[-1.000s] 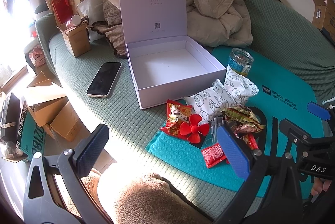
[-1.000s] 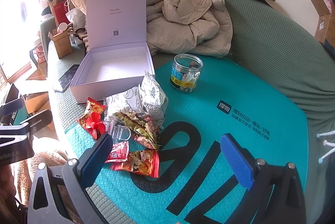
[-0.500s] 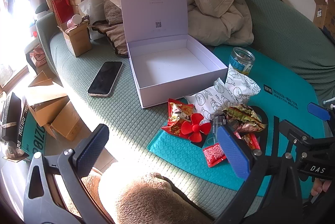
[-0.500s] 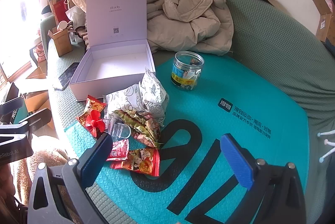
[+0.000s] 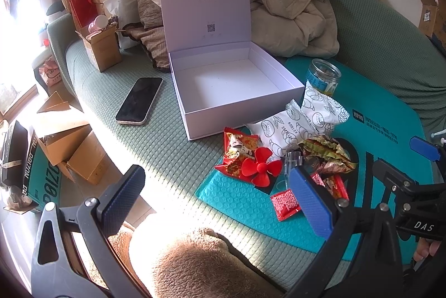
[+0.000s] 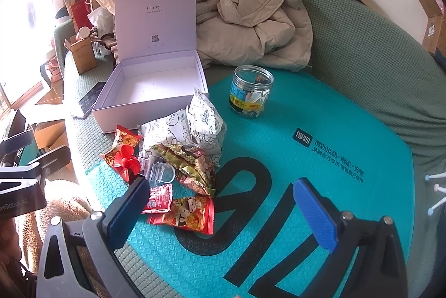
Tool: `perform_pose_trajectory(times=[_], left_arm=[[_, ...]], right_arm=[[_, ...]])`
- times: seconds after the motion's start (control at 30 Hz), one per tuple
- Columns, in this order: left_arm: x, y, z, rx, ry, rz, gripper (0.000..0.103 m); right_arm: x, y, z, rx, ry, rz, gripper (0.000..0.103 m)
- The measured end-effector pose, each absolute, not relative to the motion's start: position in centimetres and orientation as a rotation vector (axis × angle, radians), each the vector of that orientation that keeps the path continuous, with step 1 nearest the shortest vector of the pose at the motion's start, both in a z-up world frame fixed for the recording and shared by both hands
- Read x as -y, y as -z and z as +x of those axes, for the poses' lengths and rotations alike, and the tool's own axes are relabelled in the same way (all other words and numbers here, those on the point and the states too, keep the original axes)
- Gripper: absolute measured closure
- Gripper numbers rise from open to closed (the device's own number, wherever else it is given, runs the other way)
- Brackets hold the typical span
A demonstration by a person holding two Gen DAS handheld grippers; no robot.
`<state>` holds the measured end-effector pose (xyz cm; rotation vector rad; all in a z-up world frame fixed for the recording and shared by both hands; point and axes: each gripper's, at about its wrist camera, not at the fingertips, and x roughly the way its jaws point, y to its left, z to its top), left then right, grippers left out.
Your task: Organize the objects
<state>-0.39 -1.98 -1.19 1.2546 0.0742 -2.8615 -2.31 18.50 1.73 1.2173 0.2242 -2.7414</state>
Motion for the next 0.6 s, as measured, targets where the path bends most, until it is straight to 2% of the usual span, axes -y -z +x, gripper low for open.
perform_pose_trajectory(times=[0.6], left_arm=[[1.9,3.7,-1.3,-0.101,2.823,1.397,0.0]], right_arm=[[-19.2,1.2,-3.0,-0.145,2.662,1.277,0.0]])
